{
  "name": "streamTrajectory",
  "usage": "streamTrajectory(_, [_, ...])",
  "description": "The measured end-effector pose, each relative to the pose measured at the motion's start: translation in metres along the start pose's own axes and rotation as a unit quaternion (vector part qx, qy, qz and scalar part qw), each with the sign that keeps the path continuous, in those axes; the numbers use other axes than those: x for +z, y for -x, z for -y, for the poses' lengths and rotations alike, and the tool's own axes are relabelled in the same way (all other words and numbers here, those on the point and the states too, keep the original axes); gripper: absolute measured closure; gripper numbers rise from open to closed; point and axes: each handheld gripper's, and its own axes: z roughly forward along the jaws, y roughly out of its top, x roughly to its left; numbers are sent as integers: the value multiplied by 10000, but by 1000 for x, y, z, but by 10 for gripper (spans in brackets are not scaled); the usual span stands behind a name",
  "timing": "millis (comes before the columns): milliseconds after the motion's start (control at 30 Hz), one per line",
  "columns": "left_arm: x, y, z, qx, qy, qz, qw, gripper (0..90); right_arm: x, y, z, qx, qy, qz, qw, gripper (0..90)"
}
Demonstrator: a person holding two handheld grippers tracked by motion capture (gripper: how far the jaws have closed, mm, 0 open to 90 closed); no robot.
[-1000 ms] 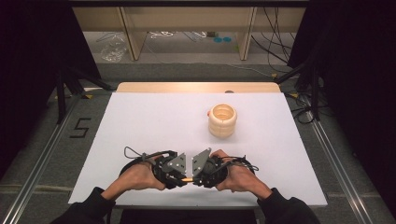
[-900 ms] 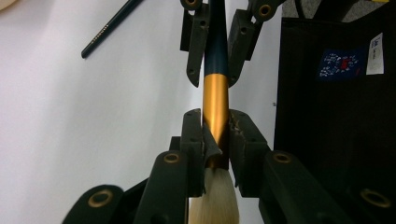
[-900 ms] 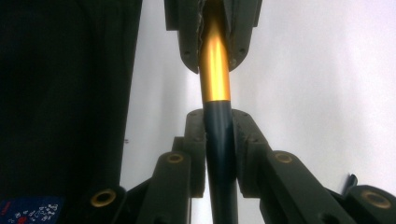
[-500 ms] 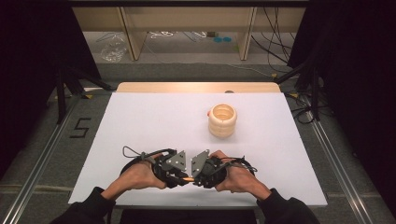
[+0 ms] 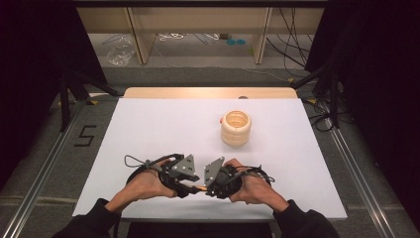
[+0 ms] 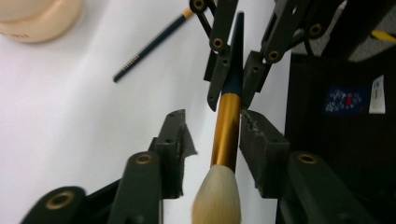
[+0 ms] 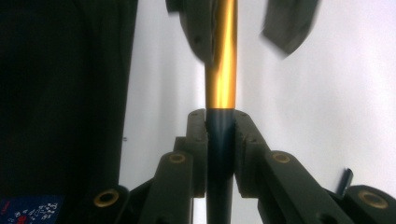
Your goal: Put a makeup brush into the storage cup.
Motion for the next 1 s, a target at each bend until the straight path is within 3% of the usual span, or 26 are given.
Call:
streamTrajectory(33, [-2,-1,0,52,81,-31,9999,597,-1,1,1,22,17,-5,10000,794])
streamTrajectory(100, [-6,1,0,-139,263,-3,9996,567,-2,4,4,101,41,47,9999,794])
streamTrajectory(167, [-11,0,-1,-102,244,-37,9996,537,-4,6,6,184,48,72,9998,794])
streamTrajectory(233, [-15,1,0,-262,482,-69,9985,511,-7,10,9,278,93,89,9995,794])
streamTrajectory(367, [-27,0,1,-303,771,-411,9957,477,-13,17,17,496,199,230,9983,794])
streamTrajectory(433, [-31,0,2,-418,930,-469,9937,471,-16,19,19,618,255,279,9974,794])
streamTrajectory(533, [-34,-2,4,-522,1006,-675,9913,435,-21,25,24,780,412,402,9953,794])
streamTrajectory(833, [-25,-5,24,-846,972,-707,9891,368,-33,39,36,1271,829,823,9850,794])
streamTrajectory(1000, [-19,-6,38,-1128,1239,-843,9823,354,-39,43,41,1493,1055,993,9781,794])
